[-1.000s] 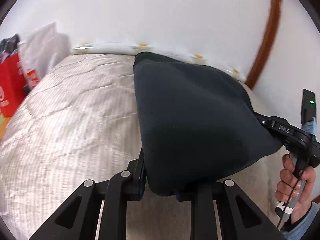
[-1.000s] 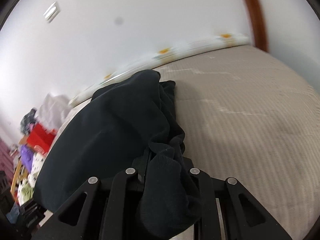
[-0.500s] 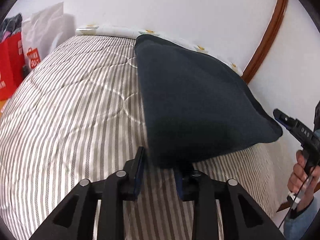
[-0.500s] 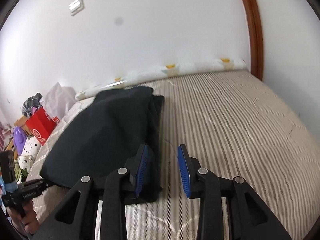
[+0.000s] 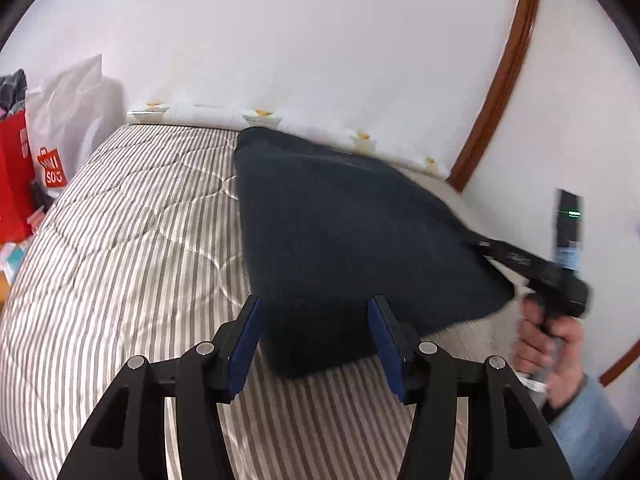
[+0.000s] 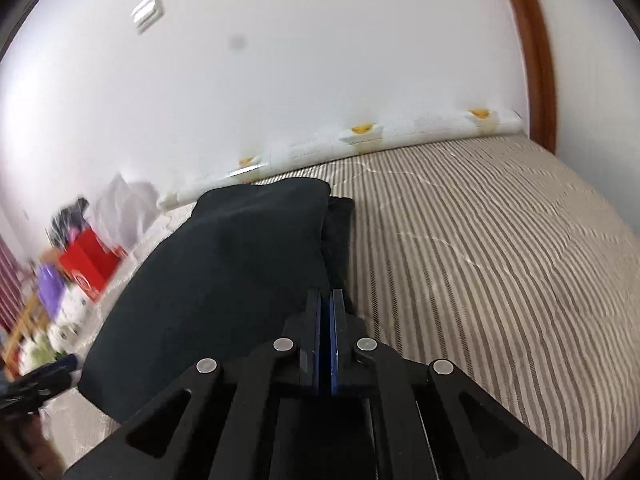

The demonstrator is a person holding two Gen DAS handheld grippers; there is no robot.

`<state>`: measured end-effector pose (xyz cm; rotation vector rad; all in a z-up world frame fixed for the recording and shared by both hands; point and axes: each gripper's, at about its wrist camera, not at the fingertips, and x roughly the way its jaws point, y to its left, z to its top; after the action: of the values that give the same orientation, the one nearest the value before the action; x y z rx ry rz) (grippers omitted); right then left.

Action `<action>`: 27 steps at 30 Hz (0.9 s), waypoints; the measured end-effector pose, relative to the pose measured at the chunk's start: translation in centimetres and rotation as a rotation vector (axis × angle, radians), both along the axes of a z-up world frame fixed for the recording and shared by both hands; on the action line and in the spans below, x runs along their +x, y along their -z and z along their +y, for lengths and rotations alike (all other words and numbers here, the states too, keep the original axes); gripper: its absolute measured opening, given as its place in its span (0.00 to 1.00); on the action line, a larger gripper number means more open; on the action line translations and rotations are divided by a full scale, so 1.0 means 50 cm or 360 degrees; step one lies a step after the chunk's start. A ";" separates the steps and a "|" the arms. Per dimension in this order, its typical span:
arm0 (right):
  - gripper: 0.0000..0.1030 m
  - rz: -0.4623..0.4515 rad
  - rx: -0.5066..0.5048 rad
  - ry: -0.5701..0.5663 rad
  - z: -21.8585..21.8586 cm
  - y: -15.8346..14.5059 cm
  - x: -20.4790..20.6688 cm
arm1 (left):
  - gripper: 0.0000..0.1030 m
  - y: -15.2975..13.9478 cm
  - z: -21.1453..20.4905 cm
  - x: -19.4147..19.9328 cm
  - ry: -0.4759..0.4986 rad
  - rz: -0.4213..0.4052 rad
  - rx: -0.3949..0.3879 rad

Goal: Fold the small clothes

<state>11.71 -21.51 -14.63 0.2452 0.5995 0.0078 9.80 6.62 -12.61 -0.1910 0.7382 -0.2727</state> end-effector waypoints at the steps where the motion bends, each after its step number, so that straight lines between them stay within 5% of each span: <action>1: 0.03 0.0039 -0.0051 -0.0004 0.004 0.009 0.002 | 0.50 0.014 -0.002 0.016 -0.0029 0.0044 0.0024; 5: 0.03 0.0124 -0.0173 -0.0014 0.016 0.025 -0.001 | 0.53 0.082 0.004 0.043 -0.0064 0.0234 -0.0029; 12: 0.10 0.0155 -0.0259 -0.0020 0.022 -0.065 0.017 | 0.54 0.054 0.019 0.050 -0.0030 0.0196 0.0013; 15: 0.28 0.0208 -0.0288 -0.0086 0.045 -0.098 0.068 | 0.53 0.023 0.021 0.080 -0.0065 0.0121 0.0095; 25: 0.32 0.0422 -0.0159 -0.0101 0.050 -0.057 0.277 | 0.55 0.013 0.036 0.224 -0.0092 0.0186 0.0145; 27: 0.41 0.0446 -0.0117 -0.0078 0.042 -0.037 0.316 | 0.56 0.023 0.027 0.239 -0.0039 0.0193 0.0134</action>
<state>27.53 -19.42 -12.77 0.1609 0.8826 -0.0017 21.76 7.98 -13.76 -0.1377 0.8656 -0.2074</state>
